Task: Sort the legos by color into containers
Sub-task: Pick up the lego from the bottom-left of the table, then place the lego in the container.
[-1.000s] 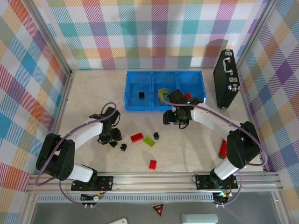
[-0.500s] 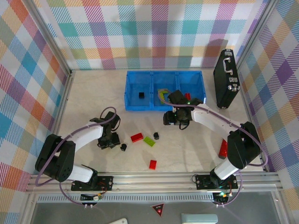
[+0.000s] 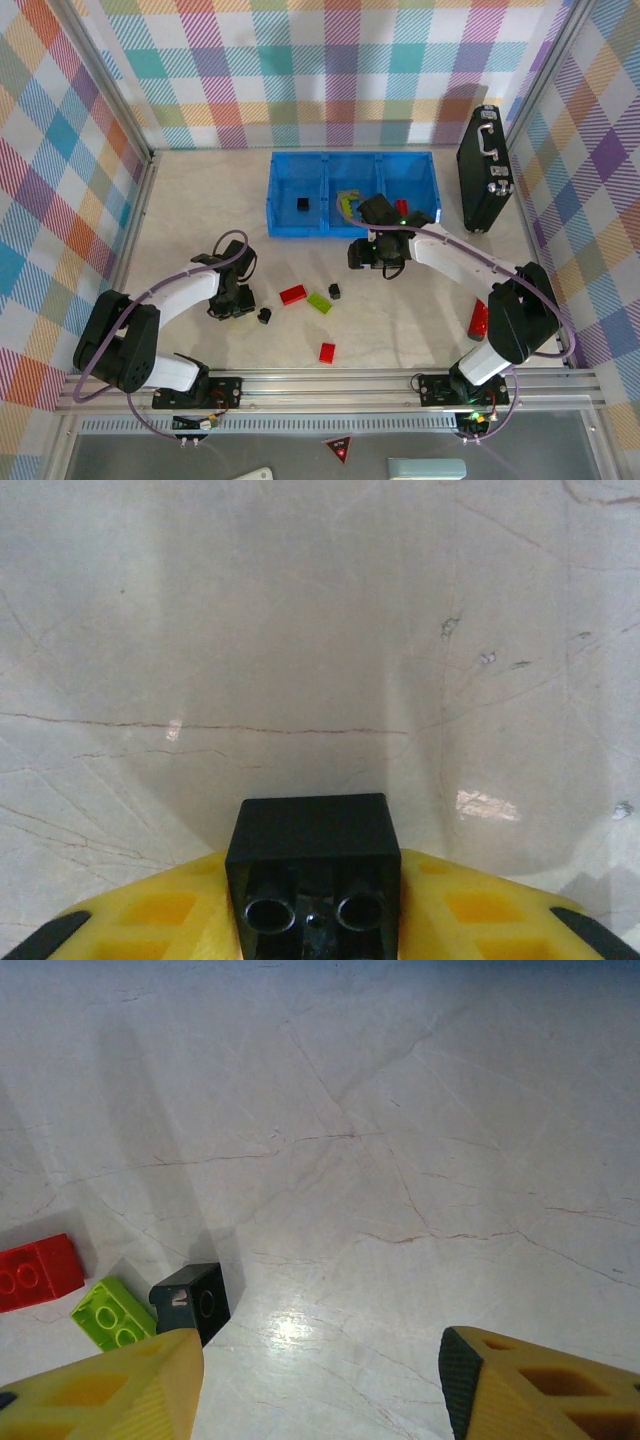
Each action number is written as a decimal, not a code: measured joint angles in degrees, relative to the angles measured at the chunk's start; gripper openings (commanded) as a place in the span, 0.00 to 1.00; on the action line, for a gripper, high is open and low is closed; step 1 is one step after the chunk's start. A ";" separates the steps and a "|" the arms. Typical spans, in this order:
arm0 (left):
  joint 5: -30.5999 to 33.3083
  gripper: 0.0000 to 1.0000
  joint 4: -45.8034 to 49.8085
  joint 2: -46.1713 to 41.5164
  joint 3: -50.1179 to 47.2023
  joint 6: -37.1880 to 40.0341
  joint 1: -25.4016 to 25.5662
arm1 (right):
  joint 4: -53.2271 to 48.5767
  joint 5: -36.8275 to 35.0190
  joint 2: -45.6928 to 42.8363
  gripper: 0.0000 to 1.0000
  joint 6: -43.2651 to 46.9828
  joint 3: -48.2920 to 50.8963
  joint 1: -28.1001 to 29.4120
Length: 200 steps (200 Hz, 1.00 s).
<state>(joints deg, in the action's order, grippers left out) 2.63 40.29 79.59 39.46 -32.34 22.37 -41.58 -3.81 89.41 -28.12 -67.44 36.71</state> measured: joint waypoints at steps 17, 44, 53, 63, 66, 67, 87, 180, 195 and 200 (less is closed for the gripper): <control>-0.02 0.38 0.00 -0.22 0.02 0.02 0.07 | -0.02 -0.02 0.00 0.65 -0.13 0.00 0.13; 0.00 0.38 0.15 -0.31 0.83 0.22 0.72 | -0.02 -0.17 -0.02 0.65 -0.15 0.00 0.24; -0.02 0.38 0.24 -0.31 1.57 0.26 1.01 | -0.02 -0.20 -0.02 0.65 -0.22 0.02 0.24; 0.00 0.38 0.26 -0.31 2.62 0.39 1.27 | 0.00 -0.24 -0.26 0.65 -0.37 0.24 0.24; -0.02 0.38 0.31 -0.31 3.04 0.44 1.40 | -0.02 -0.24 -0.37 0.65 -0.44 0.35 0.24; 0.00 0.38 0.28 -0.31 3.13 0.44 1.42 | -0.04 -0.24 -0.44 0.65 -0.55 0.42 0.24; 0.02 0.37 0.66 -0.20 6.16 0.68 2.16 | -0.20 -0.66 -1.62 0.65 -1.03 1.31 0.28; 0.02 0.37 3.08 11.80 28.20 5.18 5.64 | -2.71 -3.80 -7.89 0.65 -2.73 5.88 0.28; 0.00 0.37 3.19 14.40 31.56 6.23 5.73 | -3.15 -4.31 -8.83 0.65 -3.04 6.45 0.28; 0.00 0.37 3.23 15.45 32.89 6.56 5.75 | -3.17 -4.42 -9.14 0.65 -3.15 6.67 0.28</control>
<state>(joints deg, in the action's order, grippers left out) 2.63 43.53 95.04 72.36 -25.78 28.12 -44.75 -8.23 80.27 -31.27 -60.77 36.99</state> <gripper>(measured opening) 0.371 0.648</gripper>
